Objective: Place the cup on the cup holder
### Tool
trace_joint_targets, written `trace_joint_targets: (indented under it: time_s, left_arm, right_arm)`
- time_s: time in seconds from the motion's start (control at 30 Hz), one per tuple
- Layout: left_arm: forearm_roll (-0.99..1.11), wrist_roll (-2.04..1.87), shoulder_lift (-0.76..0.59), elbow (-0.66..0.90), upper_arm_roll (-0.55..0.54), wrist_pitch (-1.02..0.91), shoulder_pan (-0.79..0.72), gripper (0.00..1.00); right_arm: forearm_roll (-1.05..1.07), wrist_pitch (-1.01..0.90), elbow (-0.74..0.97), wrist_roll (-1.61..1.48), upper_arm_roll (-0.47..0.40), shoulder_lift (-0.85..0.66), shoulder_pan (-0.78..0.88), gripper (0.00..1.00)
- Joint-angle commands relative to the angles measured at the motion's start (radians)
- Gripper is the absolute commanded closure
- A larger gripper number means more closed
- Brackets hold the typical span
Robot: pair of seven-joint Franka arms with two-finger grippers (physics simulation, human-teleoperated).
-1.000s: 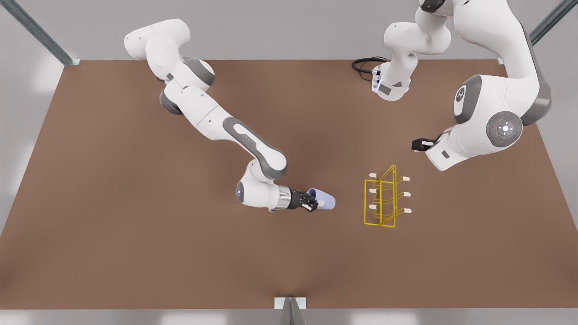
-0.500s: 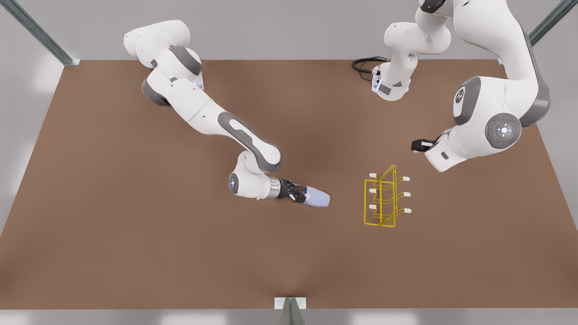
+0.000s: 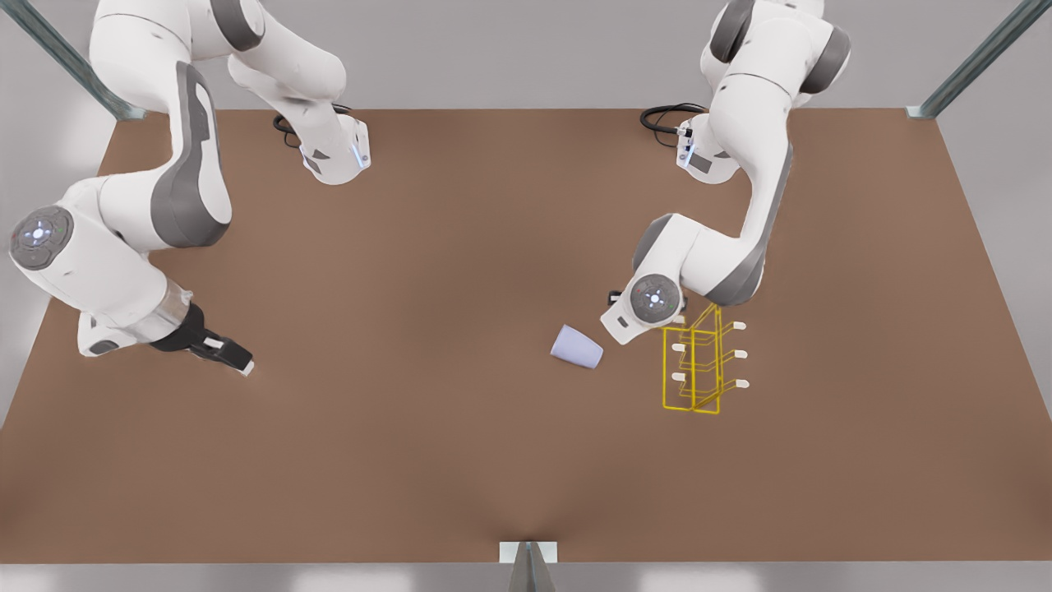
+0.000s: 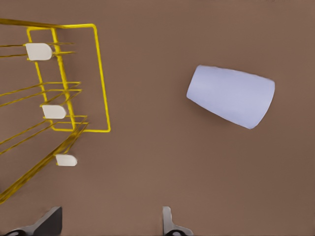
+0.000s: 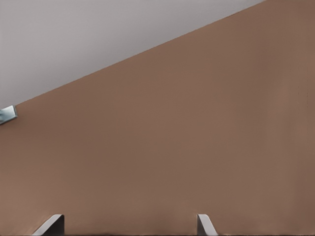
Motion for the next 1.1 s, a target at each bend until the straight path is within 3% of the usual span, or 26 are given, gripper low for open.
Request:
trace_joint_targets:
  time_s: [0.0, 0.03, 0.07, 0.1, 0.23, 0.43, 0.63, 0.67, 1.07]
  left_arm:
    - [-0.003, -1.203, -0.009, -0.099, -0.028, 0.516, 0.0, 0.0]
    - [-0.006, -1.203, 0.001, -0.104, -0.028, 0.629, 0.006, 0.0]
    - [-0.01, -1.203, 0.009, -0.125, -0.028, 0.679, 0.004, 0.0]
    - [-0.033, -1.221, 0.043, -0.15, -0.032, 0.789, -0.004, 0.0]
    - [-0.115, -1.744, 0.061, -0.176, -0.034, 0.661, 0.007, 0.0]
    - [-0.204, -1.948, 0.084, -0.17, -0.034, 0.679, 0.004, 0.0]
    - [-0.168, -1.706, 0.152, -0.145, -0.035, 0.688, -0.005, 0.0]
    - [-0.167, -1.698, 0.194, -0.079, -0.035, 0.673, -0.007, 0.0]
    - [-0.165, -1.208, 0.202, -0.091, -0.052, 0.613, -0.004, 0.0]
  right_arm:
    - [0.035, -0.138, -0.157, -0.501, -0.211, -0.122, 0.143, 0.0]
    - [0.033, -0.092, -0.22, -0.532, -0.216, -0.152, 0.134, 0.0]
    - [0.001, -0.165, -0.142, -0.554, -0.195, -0.112, 0.128, 0.0]
    - [-0.045, -0.186, -0.095, -0.558, -0.056, -0.065, 0.011, 0.0]
    - [-0.051, -0.177, -0.074, -0.551, -0.046, -0.051, 0.013, 0.0]
    - [-0.031, -0.172, -0.066, -0.554, -0.046, -0.023, 0.013, 0.0]
    - [-0.033, -0.143, -0.066, -0.551, -0.046, -0.02, 0.019, 0.0]
    - [-0.033, -0.143, -0.068, -0.551, -0.046, -0.02, 0.019, 0.0]
    - [-0.033, -0.144, -0.069, -0.538, -0.046, -0.02, 0.017, 0.0]
